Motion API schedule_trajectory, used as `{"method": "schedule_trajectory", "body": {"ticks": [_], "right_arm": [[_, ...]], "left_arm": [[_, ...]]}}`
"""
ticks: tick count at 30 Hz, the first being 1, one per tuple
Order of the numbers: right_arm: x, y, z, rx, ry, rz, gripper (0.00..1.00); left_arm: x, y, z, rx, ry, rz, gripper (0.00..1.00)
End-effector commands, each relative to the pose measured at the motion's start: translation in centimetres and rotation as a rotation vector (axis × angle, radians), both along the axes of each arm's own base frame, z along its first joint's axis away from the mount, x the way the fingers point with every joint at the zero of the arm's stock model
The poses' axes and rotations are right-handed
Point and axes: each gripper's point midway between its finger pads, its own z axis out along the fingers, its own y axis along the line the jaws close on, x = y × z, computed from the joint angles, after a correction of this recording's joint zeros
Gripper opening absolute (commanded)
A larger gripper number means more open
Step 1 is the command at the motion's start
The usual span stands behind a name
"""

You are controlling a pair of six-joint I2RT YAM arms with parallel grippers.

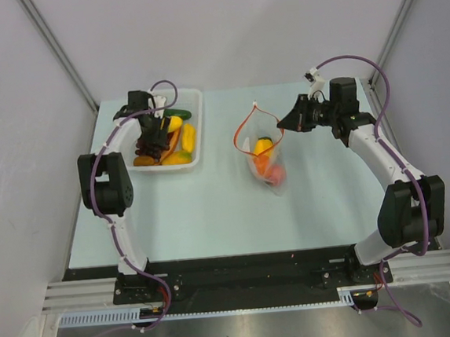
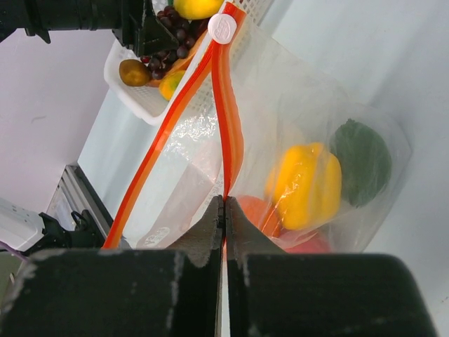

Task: Place the food in the zip-top bag and seal the zipper
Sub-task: Pick up the fake fruit from the bin.

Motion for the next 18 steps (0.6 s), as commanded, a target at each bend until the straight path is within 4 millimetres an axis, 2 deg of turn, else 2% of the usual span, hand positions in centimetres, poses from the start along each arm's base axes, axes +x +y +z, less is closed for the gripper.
{"method": "schedule_trajectory", "body": {"ticks": [1, 3, 4, 9, 13, 14, 18], "right_arm": [[0.4, 0.0, 0.2, -0.013, -0.034, 0.003, 0.00], [0.4, 0.1, 0.2, -0.013, -0.031, 0.003, 0.00], [0.4, 0.1, 0.1, -0.013, -0.028, 0.003, 0.00], [0.6, 0.2, 0.2, -0.007, -0.038, 0.008, 0.00], [0.6, 0.4, 0.2, -0.002, -0.037, 0.014, 0.00], [0.6, 0.4, 0.1, -0.003, -0.034, 0.014, 0.00], [0.5, 0.4, 0.1, 0.000, -0.033, 0.020, 0.00]], "left_arm": [[-0.2, -1.1, 0.8, -0.059, -0.025, -0.009, 0.61], [-0.1, -1.1, 2.5, -0.065, -0.072, -0.013, 0.50], [-0.1, -1.2, 3.1, -0.068, -0.087, -0.013, 0.41], [-0.3, -1.5, 5.4, -0.087, -0.129, -0.024, 0.24], [-0.4, -1.7, 7.5, -0.098, -0.163, -0.029, 0.03], [-0.3, -1.8, 8.0, -0.103, -0.174, -0.031, 0.00], [-0.1, -2.0, 10.3, -0.116, -0.220, -0.037, 0.00]]}}
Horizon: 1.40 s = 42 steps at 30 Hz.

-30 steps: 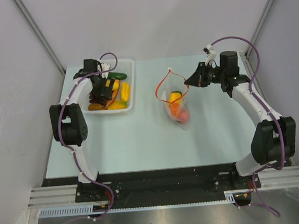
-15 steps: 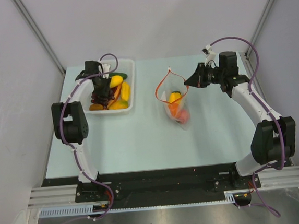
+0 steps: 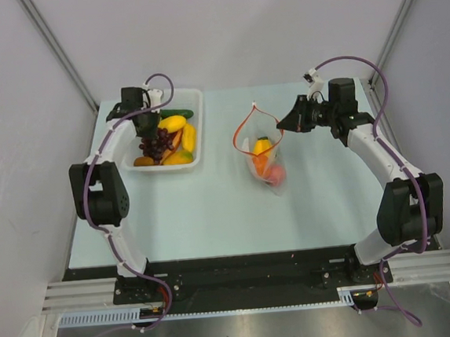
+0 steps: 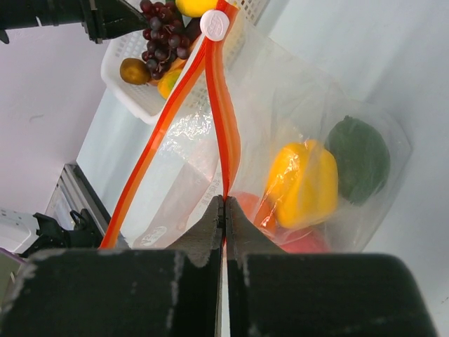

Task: Place the food in the zip-top bag and seal the zipper
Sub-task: Pick up the fake fruit from the bin, then place the fake fruit in the zipper food storage bag.

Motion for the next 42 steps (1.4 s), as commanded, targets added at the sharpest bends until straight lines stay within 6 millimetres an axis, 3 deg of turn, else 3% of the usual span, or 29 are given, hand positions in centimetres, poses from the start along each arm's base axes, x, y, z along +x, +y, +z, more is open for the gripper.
{"method": "schedule_trajectory", "body": {"ticks": [1, 3, 6, 12, 17, 18, 23, 26, 29, 30, 37, 41, 42], "right_arm": [[0.4, 0.4, 0.7, 0.006, -0.047, 0.021, 0.00], [0.4, 0.4, 0.7, 0.008, -0.046, 0.020, 0.00], [0.5, 0.5, 0.9, 0.015, -0.050, 0.022, 0.00], [0.4, 0.8, 0.9, 0.019, -0.052, 0.028, 0.00], [0.4, 1.0, 0.9, 0.022, -0.052, 0.031, 0.00], [0.4, 1.0, 1.0, 0.023, -0.055, 0.033, 0.00], [0.2, 1.1, 1.2, 0.030, -0.053, 0.036, 0.00], [0.2, 1.3, 1.5, 0.035, -0.060, 0.042, 0.00], [0.0, 1.3, 1.8, 0.039, -0.065, 0.049, 0.00], [-0.2, 1.3, 2.1, 0.042, -0.072, 0.055, 0.00], [-0.7, 1.5, 2.6, 0.054, -0.084, 0.081, 0.00], [-0.8, 1.2, 2.8, 0.052, -0.091, 0.080, 0.00], [-0.8, 1.0, 2.8, 0.051, -0.090, 0.079, 0.00]], "left_arm": [[0.6, -1.0, 6.9, -0.050, -0.144, -0.021, 0.00], [0.6, -1.4, 8.0, -0.067, -0.157, -0.028, 0.00], [0.7, -2.6, 11.1, -0.110, -0.221, -0.060, 0.00], [-0.9, -8.0, 18.5, -0.205, -0.366, -0.222, 0.00], [-3.7, -15.0, 25.1, -0.303, -0.489, -0.400, 0.00], [-4.3, -16.4, 27.1, -0.336, -0.525, -0.442, 0.00], [-8.5, -23.5, 31.8, -0.488, -0.577, -0.624, 0.00], [-10.6, -27.4, 31.6, -0.546, -0.549, -0.712, 0.00], [-11.6, -30.2, 29.3, -0.572, -0.497, -0.759, 0.00], [-11.9, -31.0, 27.6, -0.573, -0.457, -0.770, 0.00], [-10.8, -32.6, 21.8, -0.566, -0.347, -0.730, 0.00], [-11.1, -32.1, 17.5, -0.496, -0.268, -0.751, 0.00], [-11.6, -32.0, 15.6, -0.473, -0.230, -0.762, 0.01]]}}
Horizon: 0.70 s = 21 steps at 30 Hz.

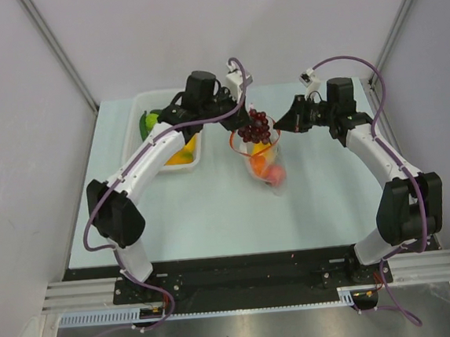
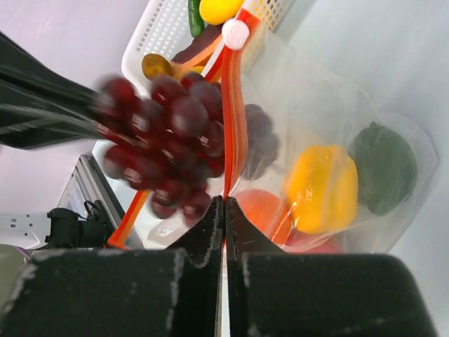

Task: Place the food in the zip-top bag and seal the zipper
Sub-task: Place the fake fruit in the zipper food storage bag.

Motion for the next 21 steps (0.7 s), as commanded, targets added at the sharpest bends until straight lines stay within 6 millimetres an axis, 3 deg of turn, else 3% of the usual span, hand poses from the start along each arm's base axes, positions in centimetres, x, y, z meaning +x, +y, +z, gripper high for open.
{"method": "schedule_trajectory", "body": {"ticks": [1, 2, 4, 5, 8, 9, 11, 15, 21], "right_arm": [[-0.3, -0.1, 2.2, 0.018, -0.079, 0.024, 0.00], [-0.3, -0.2, 2.2, 0.017, -0.080, 0.027, 0.00], [-0.3, -0.4, 2.1, 0.019, -0.077, 0.025, 0.00], [-0.4, -0.4, 2.2, 0.022, -0.077, 0.028, 0.00], [-0.4, -0.6, 2.3, 0.021, -0.080, 0.028, 0.00], [-0.4, -0.5, 2.3, 0.021, -0.081, 0.031, 0.00], [-0.4, -0.7, 2.2, 0.021, -0.082, 0.032, 0.00], [-0.3, -0.9, 2.1, 0.022, -0.077, 0.032, 0.00], [-0.2, -0.9, 2.1, 0.024, -0.078, 0.033, 0.00]], "left_arm": [[-0.7, 0.2, -2.5, 0.067, -0.035, -0.060, 0.03], [-1.3, 0.6, -3.7, 0.105, -0.003, -0.074, 0.14], [-1.3, 0.8, -4.3, 0.136, 0.004, -0.085, 0.33], [-1.5, 1.1, -4.4, 0.154, 0.018, -0.082, 0.57], [-0.9, 2.1, -2.4, 0.140, -0.012, -0.022, 0.83], [-0.5, 3.0, -2.3, 0.131, -0.007, 0.010, 0.88], [0.1, 4.5, -1.1, 0.092, -0.010, 0.086, 0.92], [1.4, 8.1, -5.5, 0.172, 0.088, 0.218, 0.90], [1.0, 7.9, -10.7, 0.174, 0.296, 0.228, 0.82]]}}
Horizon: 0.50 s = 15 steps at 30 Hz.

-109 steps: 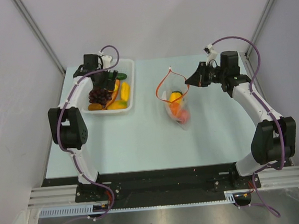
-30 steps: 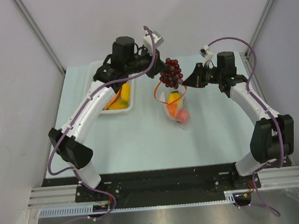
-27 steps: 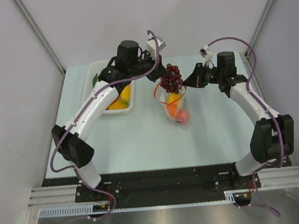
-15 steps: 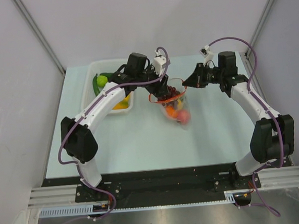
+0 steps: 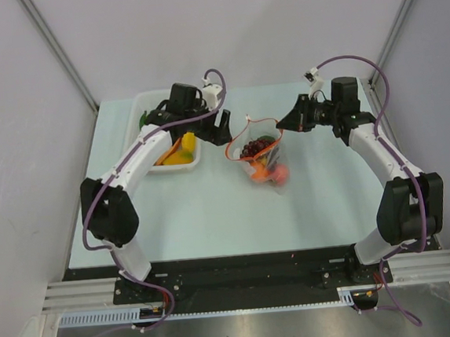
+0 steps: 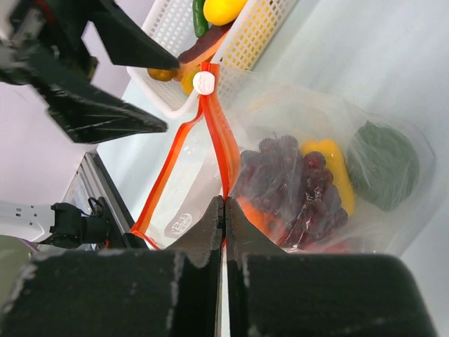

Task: Place the food in the zip-top bag and seal the zipper
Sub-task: Place the fake fruit in the zipper food storage bag, then adjust the zipper food storage bag at the center of the board.

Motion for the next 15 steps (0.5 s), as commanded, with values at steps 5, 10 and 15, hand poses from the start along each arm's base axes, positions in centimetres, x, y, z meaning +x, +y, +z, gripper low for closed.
{"method": "schedule_trajectory", "body": {"ticks": [5, 10, 15], "right_arm": [[-0.3, -0.4, 1.8, 0.004, -0.073, 0.016, 0.00], [-0.7, -0.4, 1.6, -0.003, -0.060, 0.023, 0.00], [-1.2, -0.2, 3.3, 0.029, -0.086, 0.027, 0.00]], "left_arm": [[-1.5, -2.1, -3.7, -0.073, 0.222, -0.002, 0.60], [-2.7, -3.6, -1.0, -0.169, 0.204, -0.110, 0.18], [-4.4, -4.1, 5.4, -0.239, 0.109, -0.210, 0.00]]}}
